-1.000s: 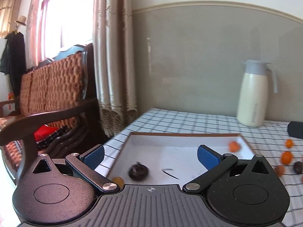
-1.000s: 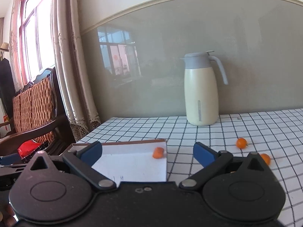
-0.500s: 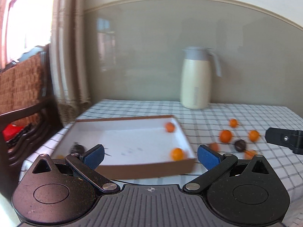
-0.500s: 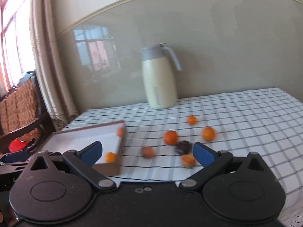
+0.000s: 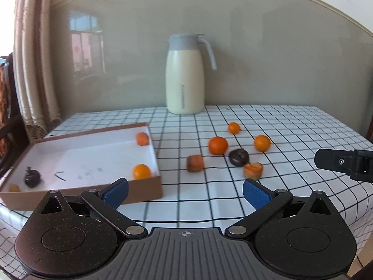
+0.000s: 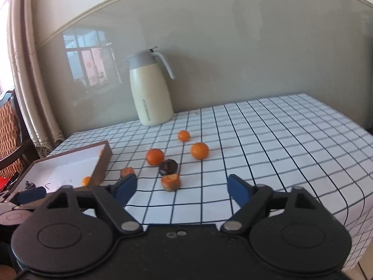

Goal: Organize fruits
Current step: 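Withdraw both open tools from the box back toward the table fruits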

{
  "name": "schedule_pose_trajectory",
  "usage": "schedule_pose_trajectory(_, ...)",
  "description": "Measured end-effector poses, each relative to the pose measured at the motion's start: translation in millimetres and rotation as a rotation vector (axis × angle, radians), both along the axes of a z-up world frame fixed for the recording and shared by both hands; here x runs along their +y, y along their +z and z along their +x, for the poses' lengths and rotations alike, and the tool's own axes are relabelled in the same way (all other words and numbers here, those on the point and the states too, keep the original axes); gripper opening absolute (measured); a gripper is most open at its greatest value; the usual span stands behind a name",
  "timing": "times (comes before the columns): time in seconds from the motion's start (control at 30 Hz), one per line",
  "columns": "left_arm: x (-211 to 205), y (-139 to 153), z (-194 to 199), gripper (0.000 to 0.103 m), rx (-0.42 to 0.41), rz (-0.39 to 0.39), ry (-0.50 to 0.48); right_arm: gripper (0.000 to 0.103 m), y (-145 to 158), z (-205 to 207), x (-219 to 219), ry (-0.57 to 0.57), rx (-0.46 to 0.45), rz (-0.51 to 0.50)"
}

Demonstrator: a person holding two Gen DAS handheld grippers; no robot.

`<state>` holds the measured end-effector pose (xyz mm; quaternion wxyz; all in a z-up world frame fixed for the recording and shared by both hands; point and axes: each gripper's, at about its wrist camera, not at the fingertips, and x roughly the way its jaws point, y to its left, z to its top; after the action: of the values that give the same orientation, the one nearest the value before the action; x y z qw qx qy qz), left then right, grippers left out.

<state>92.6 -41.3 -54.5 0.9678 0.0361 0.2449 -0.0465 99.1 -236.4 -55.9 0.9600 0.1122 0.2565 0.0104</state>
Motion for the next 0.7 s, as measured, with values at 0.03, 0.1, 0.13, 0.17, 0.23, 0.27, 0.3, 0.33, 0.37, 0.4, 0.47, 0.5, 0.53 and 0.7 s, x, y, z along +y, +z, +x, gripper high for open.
schedule_pose_trajectory(0.03,-3,-2,3,0.103,0.005,0.0,-0.006,0.074,-2,2,-2,-0.005,0.005,0.001)
schedule_pose_trajectory(0.1,-7,-7,8,0.103,0.01,0.005,-0.011,0.07,-7,6,-4,-0.005,0.014,0.002)
schedule_pose_trajectory(0.13,-10,-9,12,0.103,0.012,0.008,-0.012,0.069,-9,9,-5,-0.003,0.021,0.005)
schedule_pose_trajectory(0.17,-12,-10,14,0.103,0.014,0.01,-0.014,0.066,-11,10,-5,-0.003,0.024,0.007)
schedule_pose_trajectory(0.23,-15,-14,21,0.103,0.019,0.013,-0.018,0.066,-15,15,-6,-0.004,0.033,0.012)
schedule_pose_trajectory(0.27,-17,-16,24,0.103,0.018,0.014,-0.018,0.065,-16,16,-6,-0.002,0.034,0.012)
schedule_pose_trajectory(0.3,-18,-17,27,0.103,0.02,0.015,-0.02,0.064,-18,20,-6,-0.001,0.037,0.01)
schedule_pose_trajectory(0.33,-19,-18,31,0.103,0.023,0.017,-0.022,0.063,-20,22,-6,0.003,0.04,0.006)
schedule_pose_trajectory(0.37,-20,-20,34,0.103,0.025,0.019,-0.024,0.062,-21,25,-6,0.006,0.042,0.004)
schedule_pose_trajectory(0.4,-22,-22,38,0.103,0.028,0.02,-0.025,0.06,-23,28,-6,0.01,0.046,0.006)
schedule_pose_trajectory(0.47,-23,-25,45,0.103,0.032,0.017,-0.027,0.057,-25,34,-6,0.016,0.052,0.011)
schedule_pose_trajectory(0.5,-25,-26,47,0.103,0.034,0.016,-0.028,0.056,-26,37,-6,0.018,0.054,0.012)
schedule_pose_trajectory(0.53,-25,-27,50,0.103,0.034,0.016,-0.028,0.055,-27,39,-6,0.02,0.055,0.013)
schedule_pose_trajectory(0.7,-30,-32,62,0.103,0.029,0.025,-0.033,0.05,-33,54,-6,0.029,0.067,0.013)
